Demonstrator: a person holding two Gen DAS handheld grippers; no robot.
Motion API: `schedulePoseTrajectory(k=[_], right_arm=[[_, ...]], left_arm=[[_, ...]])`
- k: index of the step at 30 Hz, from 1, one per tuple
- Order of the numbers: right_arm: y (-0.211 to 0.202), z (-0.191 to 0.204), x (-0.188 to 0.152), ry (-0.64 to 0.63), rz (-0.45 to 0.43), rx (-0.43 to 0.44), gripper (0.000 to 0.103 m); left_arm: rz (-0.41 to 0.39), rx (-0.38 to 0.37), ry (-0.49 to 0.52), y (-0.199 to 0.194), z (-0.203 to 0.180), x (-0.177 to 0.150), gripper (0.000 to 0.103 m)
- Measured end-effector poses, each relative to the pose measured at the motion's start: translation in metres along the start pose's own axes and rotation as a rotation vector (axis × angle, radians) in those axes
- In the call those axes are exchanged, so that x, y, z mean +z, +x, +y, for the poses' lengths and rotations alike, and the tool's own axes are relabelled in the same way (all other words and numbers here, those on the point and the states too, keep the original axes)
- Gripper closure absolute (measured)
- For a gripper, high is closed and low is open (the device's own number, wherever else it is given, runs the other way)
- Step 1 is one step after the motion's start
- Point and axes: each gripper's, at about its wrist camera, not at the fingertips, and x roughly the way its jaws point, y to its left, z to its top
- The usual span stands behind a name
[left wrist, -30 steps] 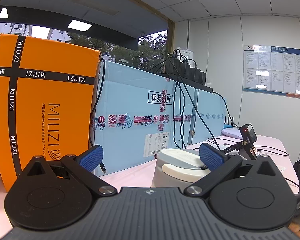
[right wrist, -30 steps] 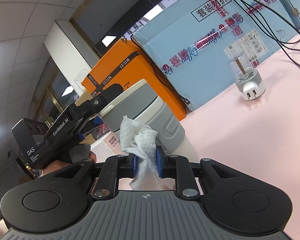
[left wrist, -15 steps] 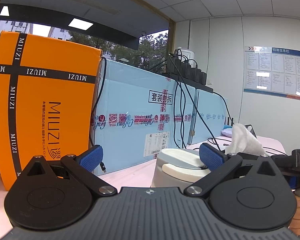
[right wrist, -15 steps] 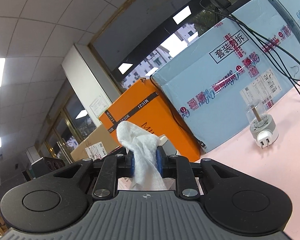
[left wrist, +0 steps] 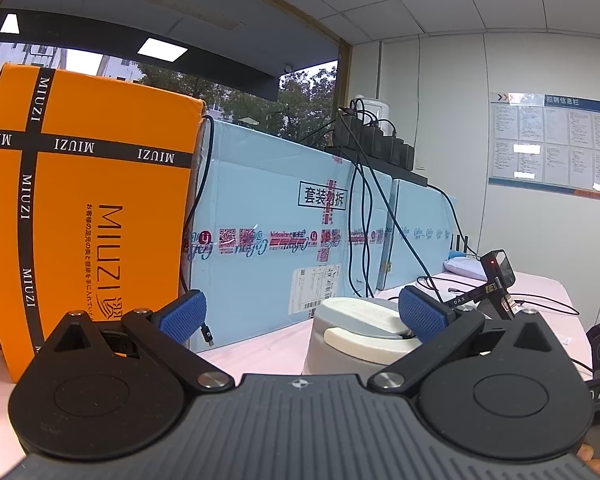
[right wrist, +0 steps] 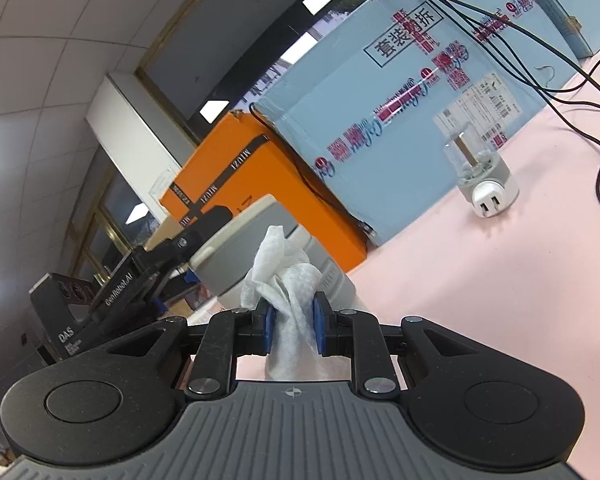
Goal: Clean container
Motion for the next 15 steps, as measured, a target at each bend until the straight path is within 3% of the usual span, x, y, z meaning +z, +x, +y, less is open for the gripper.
schedulePoseTrajectory(k=[7,15], right_arm=[[-0.008,-0.003,0.009,0.049,-0.078,0.048,0.085],[-0.001,0.002,0.017,-0.013,-0.071,0.016,0.085]], left_arm=[[0.000,-0.002,0.002,0.001,0.000,0.000,0.000],[-0.003,0.007,-0.001,0.001,0.001,0.000,0.000]])
